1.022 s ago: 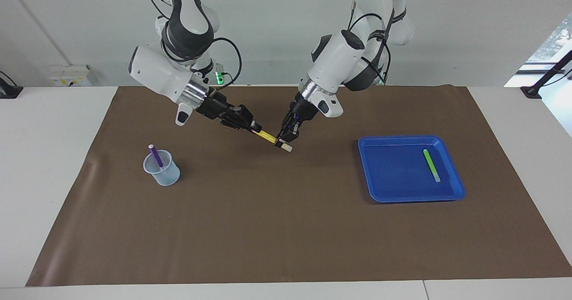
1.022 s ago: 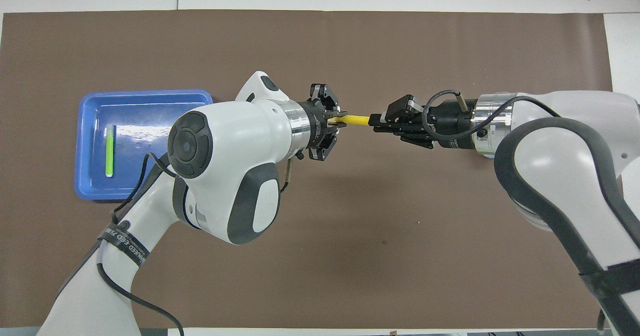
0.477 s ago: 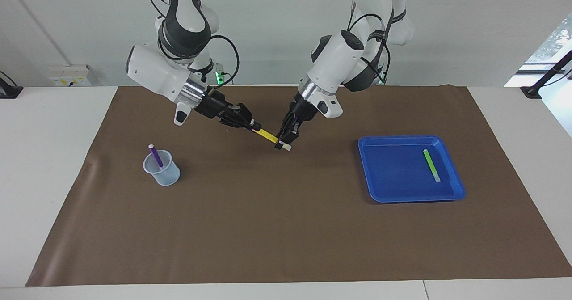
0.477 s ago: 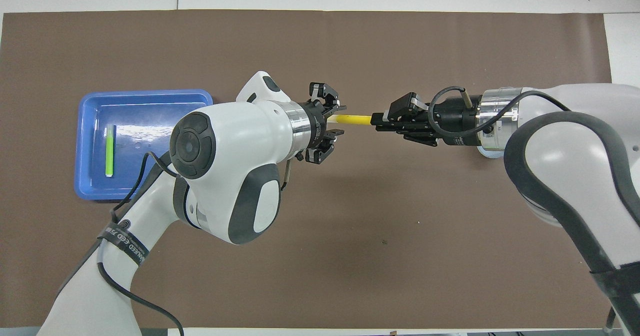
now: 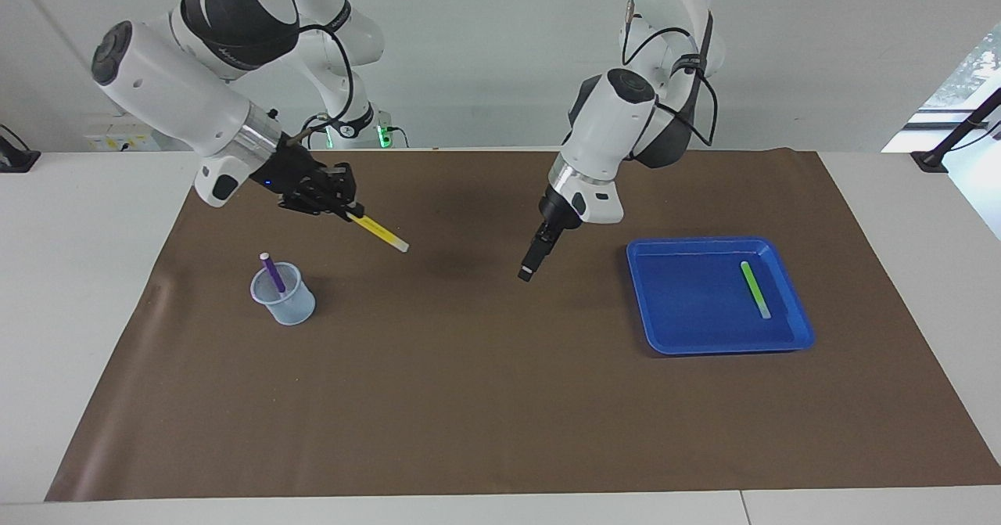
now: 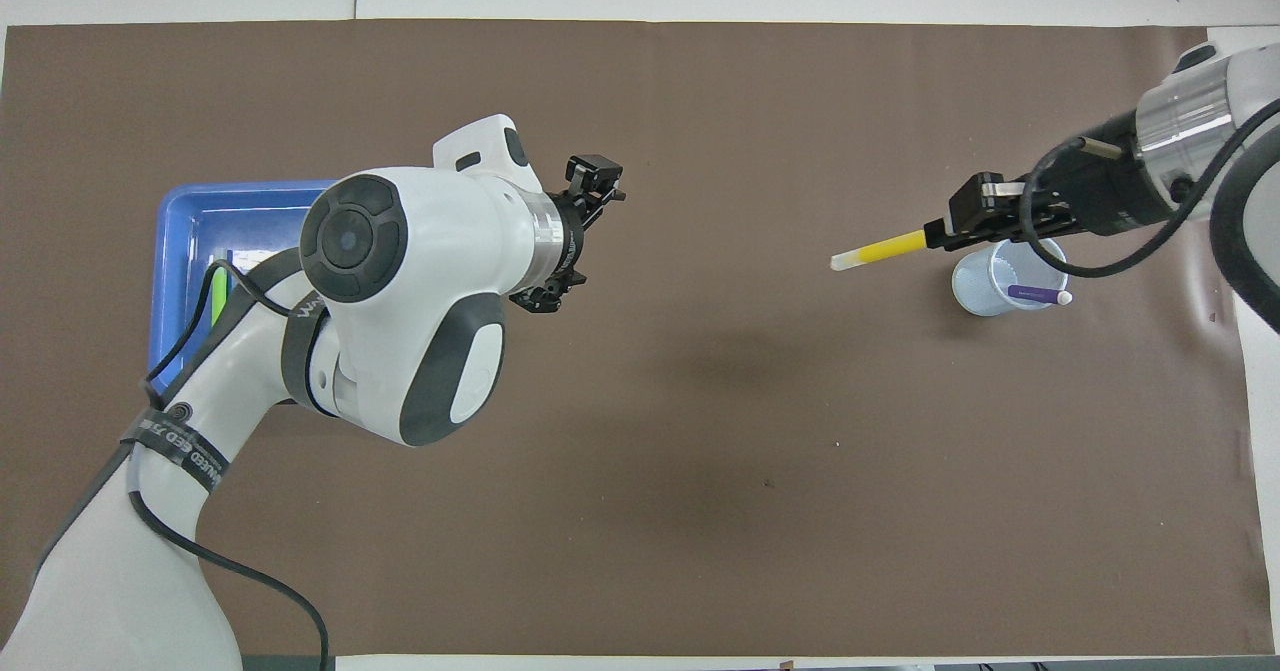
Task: Transfer and insert pens with both arms
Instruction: 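Insert the yellow pen into the cup with the right gripper, then grasp the green pen with the left gripper while the right gripper releases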
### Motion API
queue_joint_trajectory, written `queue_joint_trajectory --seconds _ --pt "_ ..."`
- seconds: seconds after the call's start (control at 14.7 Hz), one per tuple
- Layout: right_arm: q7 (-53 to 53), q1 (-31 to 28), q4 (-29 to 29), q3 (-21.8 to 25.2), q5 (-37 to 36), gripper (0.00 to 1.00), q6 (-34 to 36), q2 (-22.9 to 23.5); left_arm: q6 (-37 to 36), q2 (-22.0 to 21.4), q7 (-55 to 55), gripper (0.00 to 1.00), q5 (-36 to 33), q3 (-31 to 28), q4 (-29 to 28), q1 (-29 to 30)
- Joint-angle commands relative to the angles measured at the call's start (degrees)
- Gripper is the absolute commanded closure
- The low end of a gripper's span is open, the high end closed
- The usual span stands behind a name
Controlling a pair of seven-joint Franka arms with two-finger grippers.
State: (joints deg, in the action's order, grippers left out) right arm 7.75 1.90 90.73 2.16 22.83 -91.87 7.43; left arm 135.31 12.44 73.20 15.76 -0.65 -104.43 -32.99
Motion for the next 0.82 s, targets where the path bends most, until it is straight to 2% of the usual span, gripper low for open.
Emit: queue_joint_trajectory --seconds 0.0,0.14,0.34,0.61,0.75 --pt "17.0 -1.8 -2.9 -0.5 -13.5 1.00 1.4 2.6 -2.9 -2.1 -18.1 0.00 -1.2 0.1 -3.5 5.4" --pt "27.5 -1.7 -0.6 -0.5 -22.4 1.00 -3.0 2.3 -3.2 -2.9 -31.2 0.00 -1.3 0.1 -5.9 9.2" --pt "31.1 -2.9 3.9 -0.5 -25.8 1.00 -7.2 0.8 -3.5 -4.7 -49.0 0.00 -3.9 0.1 -10.1 15.9" --pt "32.1 -3.0 10.4 -0.5 -27.3 1.00 -13.1 -1.5 -3.0 -4.2 -69.2 0.00 -4.9 0.1 -13.8 24.5" --pt "32.1 -3.0 12.4 -0.5 -27.3 1.00 -14.6 -2.2 -2.6 -3.2 -76.8 0.00 -6.2 0.1 -13.8 28.7"
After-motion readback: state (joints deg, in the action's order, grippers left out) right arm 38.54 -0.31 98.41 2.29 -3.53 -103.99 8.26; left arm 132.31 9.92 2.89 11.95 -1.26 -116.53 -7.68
